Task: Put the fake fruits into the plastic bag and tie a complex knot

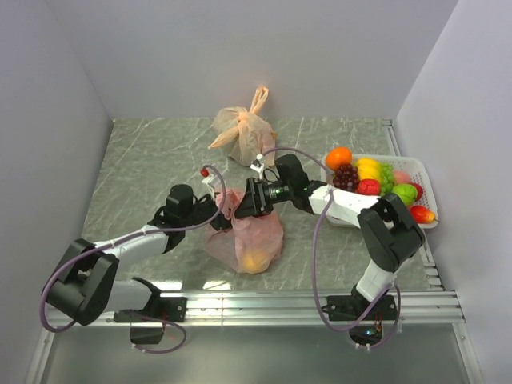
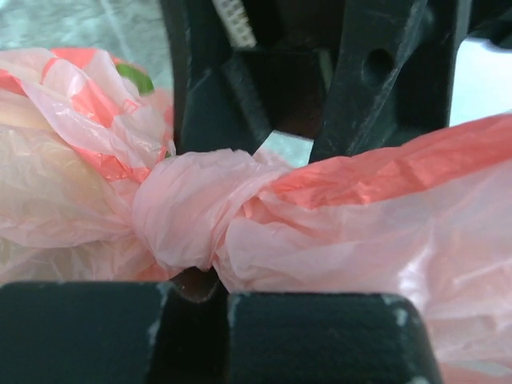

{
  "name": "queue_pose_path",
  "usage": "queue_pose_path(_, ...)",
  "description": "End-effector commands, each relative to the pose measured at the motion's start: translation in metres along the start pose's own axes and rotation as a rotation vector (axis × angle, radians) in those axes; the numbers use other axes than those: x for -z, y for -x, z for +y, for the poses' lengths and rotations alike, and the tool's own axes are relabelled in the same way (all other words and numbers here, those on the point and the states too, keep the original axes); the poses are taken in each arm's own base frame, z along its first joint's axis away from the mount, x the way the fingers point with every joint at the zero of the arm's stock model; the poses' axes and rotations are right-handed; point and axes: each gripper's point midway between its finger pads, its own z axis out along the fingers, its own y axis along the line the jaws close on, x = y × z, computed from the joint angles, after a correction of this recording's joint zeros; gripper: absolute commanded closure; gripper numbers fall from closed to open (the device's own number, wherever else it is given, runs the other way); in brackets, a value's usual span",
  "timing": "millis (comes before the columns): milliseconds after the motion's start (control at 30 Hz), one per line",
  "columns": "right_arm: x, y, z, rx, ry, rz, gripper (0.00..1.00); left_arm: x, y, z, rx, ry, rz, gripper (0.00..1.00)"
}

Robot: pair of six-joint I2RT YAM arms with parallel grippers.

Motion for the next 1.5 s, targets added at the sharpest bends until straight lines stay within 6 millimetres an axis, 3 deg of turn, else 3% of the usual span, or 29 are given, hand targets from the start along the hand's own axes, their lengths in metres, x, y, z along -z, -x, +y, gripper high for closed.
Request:
queue_pose_path(0, -0.005, 0.022, 0.045, 0.027, 0.101, -0.092, 0.29, 0.004, 0.013, -0.051, -0.024, -0.246, -0.021, 1.0)
queue_pose_path(133, -0.01, 0.013, 0.06, 0.011, 0.126, -0.079, 0.29, 0.005, 0.024, -0.034, 0.062, -0.181, -0.106, 1.0)
queue_pose_path(167, -0.012, 0.008, 0.063, 0.009, 0.13, -0.068, 0.29, 0.007, 0.029, -0.037, 0.052, -0.198, -0.13, 1.0)
queue_pose_path(400, -0.016, -0.017, 0.043, 0.105, 0.025, 0.015, 0.29, 0.004, 0.034, -0.033, 0.048, -0.174, -0.14, 1.0)
queue_pose_path(567, 0.013, -0.014, 0.034, 0.232, -0.101, 0.032, 0.29, 0.006, 0.023, -0.032, 0.029, -0.177, -0.101, 1.0)
queue_pose_path(600, 0.022, -0.002, 0.031, 0.265, -0.125, 0.002, 0.28, 0.007, 0.021, -0.031, 0.03, -0.175, -0.096, 1.0)
queue_pose_path(667, 0.037, 0.001, 0.032, 0.265, -0.146, 0.01, 0.14, 0.008, 0.018, -0.031, 0.024, -0.179, -0.086, 1.0)
queue_pose_path(867, 0.065, 0.017, 0.05, 0.328, -0.127, -0.027, 0.11, 0.008, 0.016, -0.031, 0.011, -0.179, -0.072, 1.0)
queue_pose_path(933, 0.074, 0.019, 0.046, 0.285, -0.112, -0.054, 0.19, 0.007, 0.017, -0.031, 0.003, -0.182, -0.069, 1.0)
queue_pose_path(967, 0.076, 0.023, 0.045, 0.288, -0.107, -0.077, 0.35, 0.007, 0.017, -0.031, 0.003, -0.18, -0.067, 1.0)
queue_pose_path(1067, 0.073, 0.026, 0.017, 0.232, -0.183, -0.11, 0.64, 0.007, 0.016, -0.03, 0.003, -0.177, -0.06, 1.0)
queue_pose_path(1167, 0.061, 0.025, -0.007, 0.179, -0.251, -0.08, 0.81, 0.007, 0.016, -0.031, 0.003, -0.179, -0.054, 1.0)
queue_pose_path(1200, 0.056, 0.025, -0.013, 0.158, -0.262, -0.069, 0.82, 0.007, 0.016, -0.031, 0.002, -0.18, -0.054, 1.0)
queue_pose_path(1333, 0.038, 0.024, -0.008, 0.179, -0.206, -0.046, 0.78, 0.005, 0.013, -0.027, -0.002, -0.167, -0.039, 1.0)
queue_pose_path(1433, 0.028, 0.018, 0.008, 0.178, -0.11, -0.031, 0.64, 0.004, 0.012, -0.023, 0.003, -0.15, -0.031, 1.0)
queue_pose_path(1467, 0.026, 0.017, 0.012, 0.183, -0.091, -0.024, 0.53, 0.003, 0.013, -0.022, 0.004, -0.147, -0.029, 1.0)
